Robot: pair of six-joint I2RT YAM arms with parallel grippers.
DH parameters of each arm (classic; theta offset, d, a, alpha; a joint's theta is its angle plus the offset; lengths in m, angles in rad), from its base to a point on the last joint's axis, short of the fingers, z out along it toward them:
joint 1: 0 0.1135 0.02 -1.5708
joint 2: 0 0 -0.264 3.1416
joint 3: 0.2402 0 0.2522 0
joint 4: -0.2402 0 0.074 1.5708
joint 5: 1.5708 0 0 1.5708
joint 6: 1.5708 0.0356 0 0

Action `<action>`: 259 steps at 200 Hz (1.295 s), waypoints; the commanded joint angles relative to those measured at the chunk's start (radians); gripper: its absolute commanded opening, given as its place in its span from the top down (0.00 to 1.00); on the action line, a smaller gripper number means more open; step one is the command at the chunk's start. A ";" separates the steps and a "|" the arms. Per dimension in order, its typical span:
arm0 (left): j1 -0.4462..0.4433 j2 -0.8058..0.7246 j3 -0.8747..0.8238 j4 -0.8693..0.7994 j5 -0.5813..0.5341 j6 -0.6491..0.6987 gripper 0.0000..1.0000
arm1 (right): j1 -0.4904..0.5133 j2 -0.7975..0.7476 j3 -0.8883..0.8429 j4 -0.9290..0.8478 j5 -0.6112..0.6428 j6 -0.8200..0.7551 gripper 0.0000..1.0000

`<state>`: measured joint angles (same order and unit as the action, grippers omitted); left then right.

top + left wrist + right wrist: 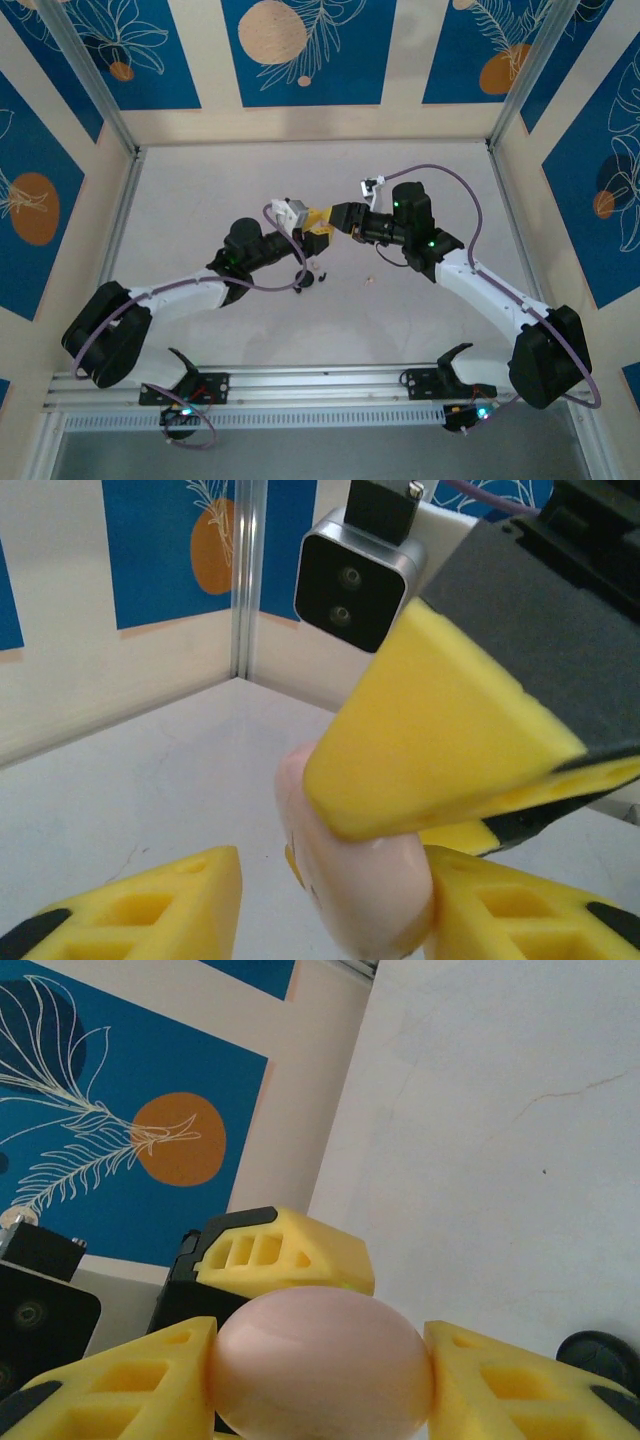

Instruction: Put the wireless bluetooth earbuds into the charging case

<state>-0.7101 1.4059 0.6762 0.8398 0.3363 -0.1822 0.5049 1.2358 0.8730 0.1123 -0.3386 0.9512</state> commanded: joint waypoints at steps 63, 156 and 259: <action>-0.007 -0.009 -0.005 0.093 0.034 -0.037 0.87 | 0.018 -0.032 0.014 -0.030 0.025 -0.075 0.44; 0.057 -0.078 0.059 -0.138 0.312 0.058 0.90 | -0.144 -0.243 -0.038 -0.127 -0.229 -0.737 0.28; 0.059 -0.070 0.098 -0.114 0.571 0.121 0.90 | -0.204 -0.189 0.115 -0.539 -0.563 -1.415 0.39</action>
<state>-0.6613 1.3495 0.7341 0.6949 0.8135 -0.0937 0.2985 1.0180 0.9455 -0.3073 -0.8104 -0.2890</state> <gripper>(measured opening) 0.172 0.634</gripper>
